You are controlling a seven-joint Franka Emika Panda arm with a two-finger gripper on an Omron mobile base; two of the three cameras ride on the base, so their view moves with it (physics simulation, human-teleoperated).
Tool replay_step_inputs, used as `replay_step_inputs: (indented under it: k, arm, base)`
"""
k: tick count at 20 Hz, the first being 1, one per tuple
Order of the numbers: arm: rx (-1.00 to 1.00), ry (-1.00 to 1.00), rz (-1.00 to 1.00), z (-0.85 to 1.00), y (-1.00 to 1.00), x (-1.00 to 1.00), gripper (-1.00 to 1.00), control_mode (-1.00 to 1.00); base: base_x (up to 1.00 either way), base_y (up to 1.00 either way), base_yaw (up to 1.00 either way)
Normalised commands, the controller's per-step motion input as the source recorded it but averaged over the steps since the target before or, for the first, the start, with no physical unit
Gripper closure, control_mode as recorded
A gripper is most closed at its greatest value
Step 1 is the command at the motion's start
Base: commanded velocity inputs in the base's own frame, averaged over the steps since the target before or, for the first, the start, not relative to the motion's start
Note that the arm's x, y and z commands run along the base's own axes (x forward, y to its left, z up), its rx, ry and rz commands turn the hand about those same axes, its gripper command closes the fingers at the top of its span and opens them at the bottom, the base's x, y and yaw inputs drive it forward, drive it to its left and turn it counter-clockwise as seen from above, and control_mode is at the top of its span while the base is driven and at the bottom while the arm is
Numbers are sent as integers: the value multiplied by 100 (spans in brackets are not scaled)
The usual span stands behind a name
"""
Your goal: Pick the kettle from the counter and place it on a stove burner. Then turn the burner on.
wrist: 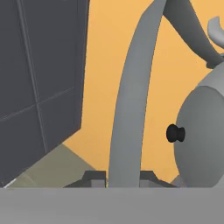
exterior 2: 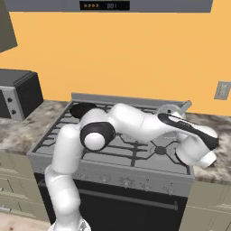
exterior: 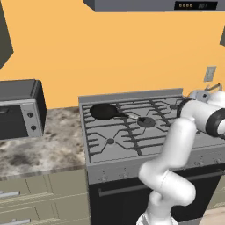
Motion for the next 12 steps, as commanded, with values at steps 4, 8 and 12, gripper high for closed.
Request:
replay_step_inputs:
  k: [4,8,12]
  arm:
    - [4,-25,0,8,51,-10,100,-100]
    - [0,0,-1,3,0,0,100,-100]
    - [0,27,-17,17,0,0,100,-100]
  base:
    - [0,0,0]
    - [0,0,0]
    - [0,0,0]
